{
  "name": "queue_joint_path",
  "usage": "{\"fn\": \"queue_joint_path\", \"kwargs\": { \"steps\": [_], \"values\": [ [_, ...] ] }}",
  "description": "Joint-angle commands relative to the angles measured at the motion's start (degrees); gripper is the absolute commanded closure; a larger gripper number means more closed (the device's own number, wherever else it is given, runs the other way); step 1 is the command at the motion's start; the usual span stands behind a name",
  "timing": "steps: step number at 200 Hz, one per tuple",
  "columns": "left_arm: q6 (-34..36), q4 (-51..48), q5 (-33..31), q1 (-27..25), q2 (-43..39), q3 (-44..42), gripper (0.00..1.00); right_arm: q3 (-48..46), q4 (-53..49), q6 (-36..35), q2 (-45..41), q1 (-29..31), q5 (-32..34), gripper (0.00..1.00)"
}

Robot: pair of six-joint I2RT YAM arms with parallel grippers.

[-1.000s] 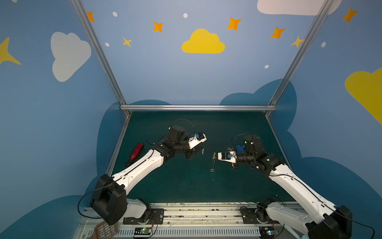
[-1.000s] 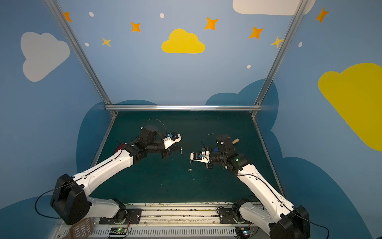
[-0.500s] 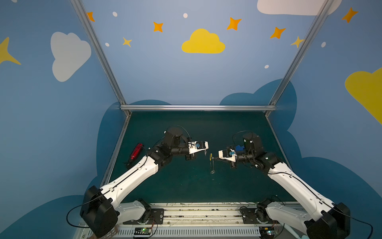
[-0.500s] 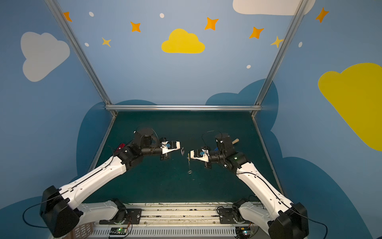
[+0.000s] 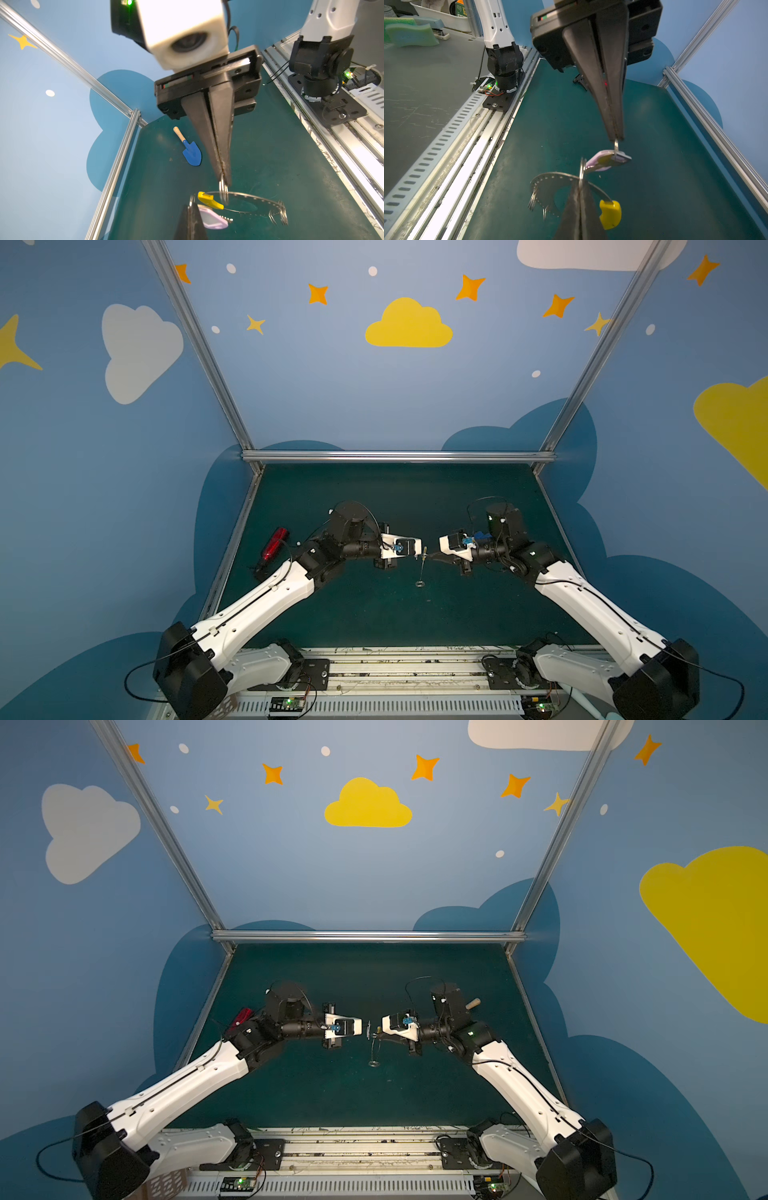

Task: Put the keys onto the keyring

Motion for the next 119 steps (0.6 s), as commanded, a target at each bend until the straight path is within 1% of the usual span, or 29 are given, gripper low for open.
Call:
{"fn": "queue_joint_path", "kwargs": {
  "steps": [1,40,81,91,101,109,119],
  "values": [
    [2.6,-1.8,0.7,-0.8,-0.8,0.5,0.97,2.1,-0.4,0.7,0.0,0.3,-2.2,1.0],
    [4.3,-3.1,0.4,-1.7,-0.7,0.8,0.97,2.5,-1.8,0.5,-0.2,0.6,-2.6,1.0],
    [5.6,-4.7,-0.1,-2.4,-0.4,1.7,0.97,2.9,-4.1,-2.0,-0.2,0.8,-1.6,1.0],
    [5.6,-4.7,-0.6,-2.4,-0.4,1.8,0.97,3.2,-5.6,-3.7,-0.1,0.9,-1.2,1.0],
    [5.3,-4.7,-1.6,-2.4,-0.4,1.8,0.97,3.3,-7.1,-8.1,0.0,1.0,-1.3,1.0],
    [5.0,-4.8,-2.5,-2.4,-0.5,1.8,0.96,3.3,-8.0,-10.4,-0.3,1.3,0.4,1.0],
    [4.9,-4.6,-3.4,-2.4,-0.6,1.6,0.97,2.2,-7.0,-12.9,-1.5,2.3,4.8,1.0]
  ]
}}
